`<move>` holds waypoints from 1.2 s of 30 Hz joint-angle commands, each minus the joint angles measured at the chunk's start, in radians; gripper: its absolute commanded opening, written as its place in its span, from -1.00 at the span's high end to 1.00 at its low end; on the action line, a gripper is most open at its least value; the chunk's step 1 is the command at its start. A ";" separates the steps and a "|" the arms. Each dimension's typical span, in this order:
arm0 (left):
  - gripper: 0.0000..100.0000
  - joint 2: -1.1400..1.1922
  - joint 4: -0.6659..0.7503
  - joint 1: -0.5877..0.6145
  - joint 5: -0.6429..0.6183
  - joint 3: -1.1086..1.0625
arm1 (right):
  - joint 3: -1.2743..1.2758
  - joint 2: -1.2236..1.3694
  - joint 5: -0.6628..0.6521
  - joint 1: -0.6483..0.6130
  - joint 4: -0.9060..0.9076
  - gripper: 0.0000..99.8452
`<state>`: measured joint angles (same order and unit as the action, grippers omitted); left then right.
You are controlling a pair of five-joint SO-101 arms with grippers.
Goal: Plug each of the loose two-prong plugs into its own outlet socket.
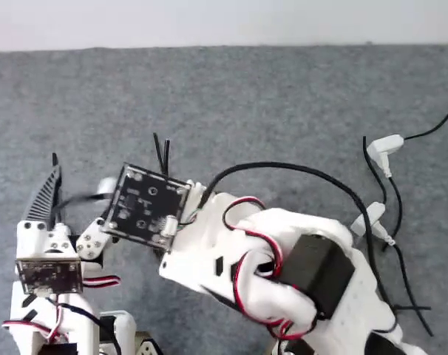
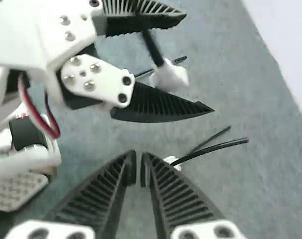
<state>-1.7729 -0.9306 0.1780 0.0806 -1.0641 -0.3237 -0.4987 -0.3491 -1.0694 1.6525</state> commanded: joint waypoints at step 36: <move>0.30 0.014 -0.083 0.749 0.043 -0.031 | 0.436 0.464 0.376 0.079 -0.783 0.81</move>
<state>-1.7714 -0.9828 0.8209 0.1389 -1.1270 0.1212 -0.0568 -0.0529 -0.9574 0.9482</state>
